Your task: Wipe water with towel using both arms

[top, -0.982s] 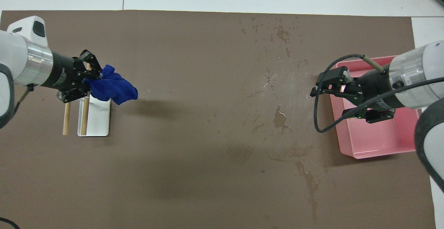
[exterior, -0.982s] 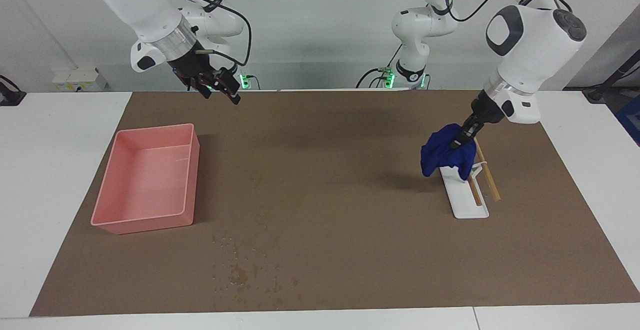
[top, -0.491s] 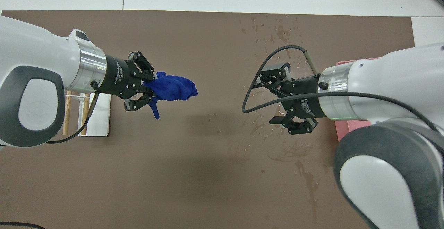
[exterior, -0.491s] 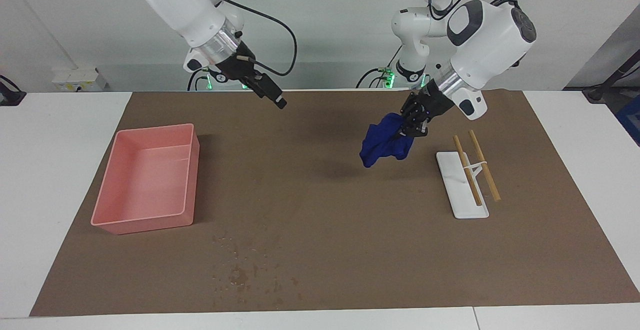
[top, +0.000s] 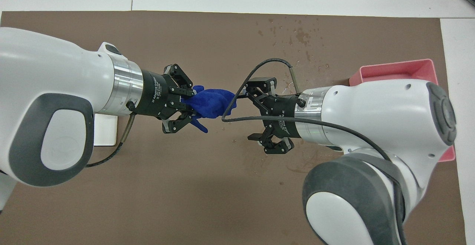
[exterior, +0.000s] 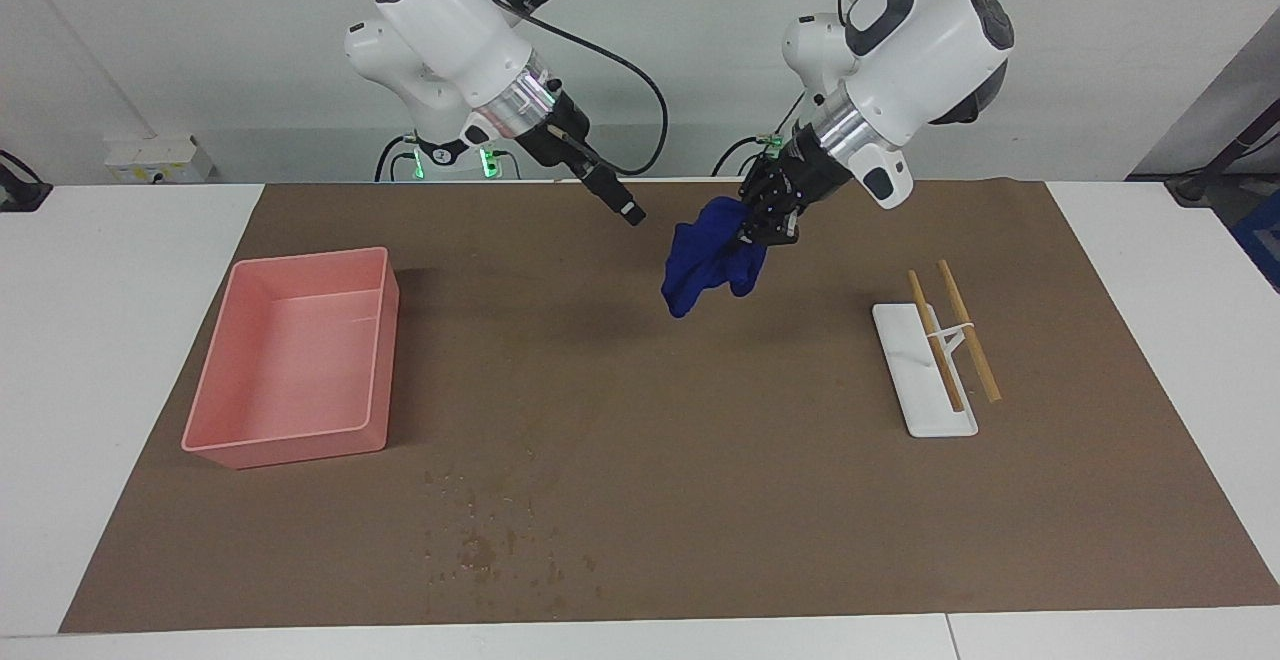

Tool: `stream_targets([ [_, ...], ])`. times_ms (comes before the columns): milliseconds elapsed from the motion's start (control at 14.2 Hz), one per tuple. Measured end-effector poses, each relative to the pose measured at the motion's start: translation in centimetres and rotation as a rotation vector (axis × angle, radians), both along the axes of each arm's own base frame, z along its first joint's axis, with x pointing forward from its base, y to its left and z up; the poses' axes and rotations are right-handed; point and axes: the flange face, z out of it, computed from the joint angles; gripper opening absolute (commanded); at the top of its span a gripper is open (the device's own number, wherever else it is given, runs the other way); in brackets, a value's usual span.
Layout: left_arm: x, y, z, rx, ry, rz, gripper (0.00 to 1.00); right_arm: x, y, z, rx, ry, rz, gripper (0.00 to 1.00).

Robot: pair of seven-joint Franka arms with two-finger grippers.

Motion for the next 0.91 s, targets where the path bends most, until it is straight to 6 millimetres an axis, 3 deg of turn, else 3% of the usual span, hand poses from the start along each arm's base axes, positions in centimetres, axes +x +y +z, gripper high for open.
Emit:
stream_targets([
  [351,-3.8,-3.3,1.0,-0.017,0.008,-0.05,0.0,0.3,0.6,-0.2,0.043,0.022,-0.084,1.0],
  [702,-5.1,-3.9,2.2,-0.049,0.001,-0.056,0.0,-0.1,1.7,-0.4,0.049,0.022,-0.094,1.0],
  [772,-5.1,-4.1,2.3,-0.052,-0.003,-0.056,0.0,-0.1,1.7,-0.4,0.049,0.022,-0.095,0.93],
  [912,-5.1,-4.3,2.4,-0.064,-0.015,-0.047,0.0,-0.1,1.7,-0.5,0.049,0.022,-0.095,0.55],
])
